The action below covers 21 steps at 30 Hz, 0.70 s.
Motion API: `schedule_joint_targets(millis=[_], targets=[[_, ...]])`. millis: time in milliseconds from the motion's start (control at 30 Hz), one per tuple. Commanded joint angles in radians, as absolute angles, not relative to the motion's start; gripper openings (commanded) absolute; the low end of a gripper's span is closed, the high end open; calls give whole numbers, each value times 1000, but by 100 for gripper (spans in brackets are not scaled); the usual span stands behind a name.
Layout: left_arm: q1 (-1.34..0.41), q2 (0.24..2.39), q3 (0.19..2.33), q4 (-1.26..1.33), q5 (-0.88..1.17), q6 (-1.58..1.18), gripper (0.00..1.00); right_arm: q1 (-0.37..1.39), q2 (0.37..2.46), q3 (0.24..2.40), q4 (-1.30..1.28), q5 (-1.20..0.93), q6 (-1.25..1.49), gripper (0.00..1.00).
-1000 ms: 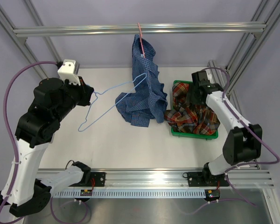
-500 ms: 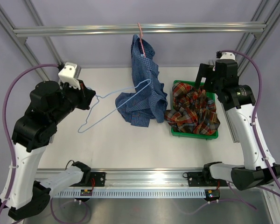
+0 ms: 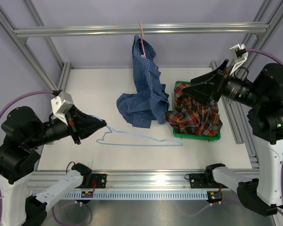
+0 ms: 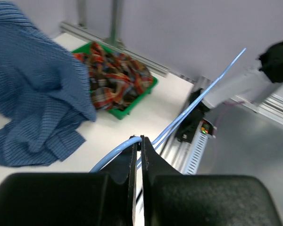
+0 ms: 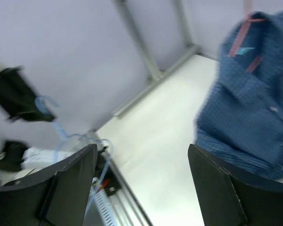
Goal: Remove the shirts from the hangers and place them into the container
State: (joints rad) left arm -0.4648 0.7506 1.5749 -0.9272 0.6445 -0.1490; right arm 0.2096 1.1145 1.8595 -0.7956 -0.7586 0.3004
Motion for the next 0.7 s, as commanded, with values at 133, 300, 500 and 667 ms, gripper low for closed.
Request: schedule_joint_targets(millis=[133, 300, 500, 667], targets=[[-463, 873, 1617, -929, 1030, -46, 0, 222, 1033, 1453, -151, -1322, 914, 82], [-465, 940, 1655, -897, 1040, -49, 0, 326, 997, 1327, 135, -1341, 1167, 78], [-465, 985, 1683, -876, 1069, -41, 0, 417, 994, 1315, 136, -1306, 1224, 71], [-465, 1046, 1767, -954, 1065, 28, 0, 555, 991, 1311, 57, -1249, 1214, 65]])
